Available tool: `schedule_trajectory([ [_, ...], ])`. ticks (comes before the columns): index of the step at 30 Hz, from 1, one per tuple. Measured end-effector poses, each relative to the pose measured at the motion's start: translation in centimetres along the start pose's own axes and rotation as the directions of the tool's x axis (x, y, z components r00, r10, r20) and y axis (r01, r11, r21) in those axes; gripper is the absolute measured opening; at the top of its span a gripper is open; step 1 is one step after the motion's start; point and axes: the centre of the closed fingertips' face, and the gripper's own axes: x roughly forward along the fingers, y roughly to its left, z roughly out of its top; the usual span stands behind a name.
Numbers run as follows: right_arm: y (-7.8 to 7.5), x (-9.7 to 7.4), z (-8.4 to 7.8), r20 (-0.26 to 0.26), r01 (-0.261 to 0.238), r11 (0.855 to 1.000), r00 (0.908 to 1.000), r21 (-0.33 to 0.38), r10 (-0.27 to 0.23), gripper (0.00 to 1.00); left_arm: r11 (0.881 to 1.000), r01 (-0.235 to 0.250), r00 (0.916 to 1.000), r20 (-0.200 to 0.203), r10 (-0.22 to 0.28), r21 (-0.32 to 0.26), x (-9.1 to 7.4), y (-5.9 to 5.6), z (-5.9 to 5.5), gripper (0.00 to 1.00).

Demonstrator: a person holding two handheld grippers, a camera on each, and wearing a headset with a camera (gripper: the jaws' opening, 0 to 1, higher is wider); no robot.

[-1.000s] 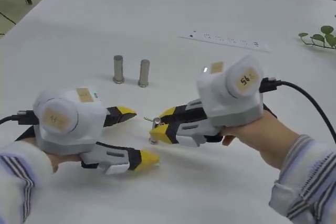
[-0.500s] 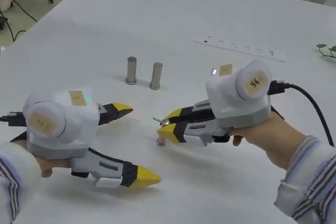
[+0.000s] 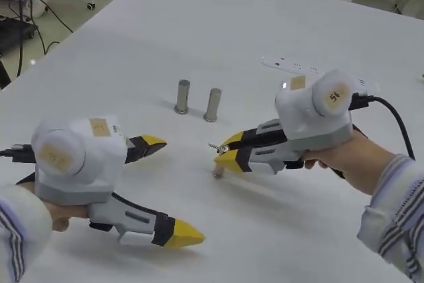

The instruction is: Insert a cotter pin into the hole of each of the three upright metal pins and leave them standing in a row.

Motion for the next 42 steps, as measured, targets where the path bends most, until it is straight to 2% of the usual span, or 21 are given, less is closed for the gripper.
schedule_trajectory([
  [6, 0.4, -0.1, 0.1, 0.015, -0.048, 0.998, 0.9987, -0.033, 0.048, 0.11, 1.000, -0.019, 0.9998, -0.002, 0.019, -0.008, -0.5, 0.1, -0.1, 0.99],
  [10, 0.3, -0.1, 0.1, 0.019, -0.059, 0.998, 0.9981, -0.023, 0.059, 0.11, 1.000, -0.023, 0.9997, -0.005, 0.023, -0.011, -0.7, 0.0, -0.2, 0.99],
  [14, 0.2, -0.1, 0.0, 0.005, -0.060, 0.998, 0.9982, -0.026, 0.060, 0.13, 0.999, -0.032, 0.9995, -0.003, 0.032, -0.019, -1.0, -0.1, -0.1, 0.99],
  [19, 0.0, -0.5, 0.1, 0.002, -0.043, 0.999, 0.9990, -0.026, 0.044, 0.21, 0.999, -0.040, 0.9992, -0.010, 0.040, -0.014, -1.2, -0.4, -0.2, 0.99],
  [24, 0.3, -1.7, 0.7, 0.016, -0.011, 1.000, 0.9998, -0.025, 0.012, 0.25, 0.999, -0.036, 0.9993, -0.005, 0.036, -0.022, -1.6, -0.8, 0.1, 0.99],
  [29, 0.8, -3.5, 1.9, 0.072, 0.042, 0.999, 0.9965, 0.008, -0.043, 0.30, 0.999, -0.035, 0.9994, 0.003, 0.035, -0.036, -2.1, -1.2, 0.6, 0.99],
  [31, 1.1, -4.2, 2.1, 0.089, 0.073, 0.997, 0.9932, 0.025, -0.075, 0.33, 0.997, -0.037, 0.9993, 0.000, 0.037, -0.068, -2.4, -1.2, 0.6, 0.99],
  [34, 1.9, -5.1, 2.0, 0.104, 0.092, 0.994, 0.9897, 0.064, -0.099, 0.35, 0.996, -0.071, 0.9974, 0.003, 0.071, -0.053, -2.9, -0.7, 0.6, 0.99],
  [38, 2.8, -6.4, 1.5, 0.123, 0.136, 0.984, 0.9810, 0.115, -0.150, 0.39, 0.996, -0.055, 0.9984, 0.011, 0.056, -0.068, -3.6, -1.0, 0.8, 0.99],
  [42, 3.4, -7.5, 0.3, 0.135, 0.180, 0.966, 0.9691, 0.183, -0.206, 0.42, 0.996, -0.060, 0.9980, 0.019, 0.061, -0.071, -4.3, -1.0, 1.1, 0.99],
])
